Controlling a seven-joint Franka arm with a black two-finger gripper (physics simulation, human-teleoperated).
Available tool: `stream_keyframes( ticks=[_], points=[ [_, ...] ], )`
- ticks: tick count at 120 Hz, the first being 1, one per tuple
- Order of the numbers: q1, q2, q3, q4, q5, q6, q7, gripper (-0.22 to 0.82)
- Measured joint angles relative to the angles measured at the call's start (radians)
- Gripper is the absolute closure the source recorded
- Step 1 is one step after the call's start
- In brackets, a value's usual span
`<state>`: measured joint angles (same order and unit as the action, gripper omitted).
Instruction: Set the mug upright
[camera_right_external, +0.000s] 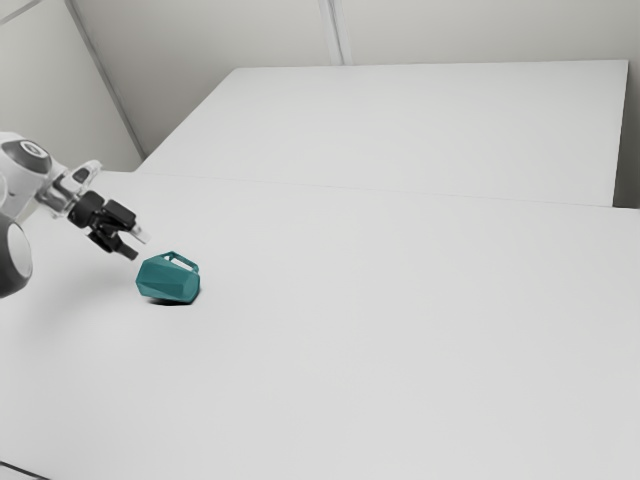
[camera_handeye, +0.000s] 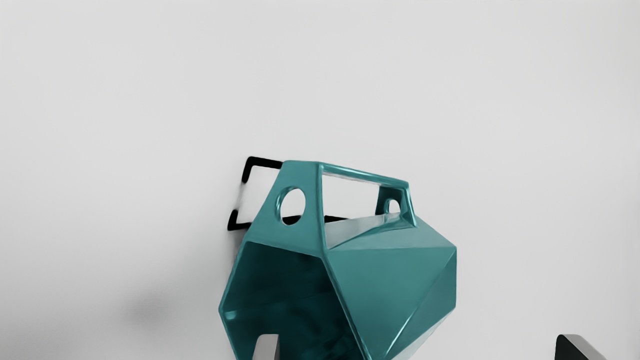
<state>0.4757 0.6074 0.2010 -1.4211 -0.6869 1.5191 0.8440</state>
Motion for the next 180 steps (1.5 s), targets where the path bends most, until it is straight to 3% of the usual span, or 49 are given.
stream_keyframes(
  ticks=[49,79,103,120,140,180],
  points=[
    [0.0,0.025,-0.003,-0.094,-0.104,-0.017,0.107,0.01],
    [0.007,0.017,-0.002,-0.107,-0.121,-0.051,0.142,0.51],
    [0.003,0.006,-0.002,-0.107,-0.127,-0.068,0.162,0.7],
    [0.002,-0.015,-0.002,-0.112,-0.139,-0.073,0.172,0.74],
    [-0.017,-0.11,0.001,-0.155,-0.139,-0.073,0.183,0.76],
    [-0.245,-0.28,0.01,-0.17,0.136,0.062,0.115,0.77]
  ],
)
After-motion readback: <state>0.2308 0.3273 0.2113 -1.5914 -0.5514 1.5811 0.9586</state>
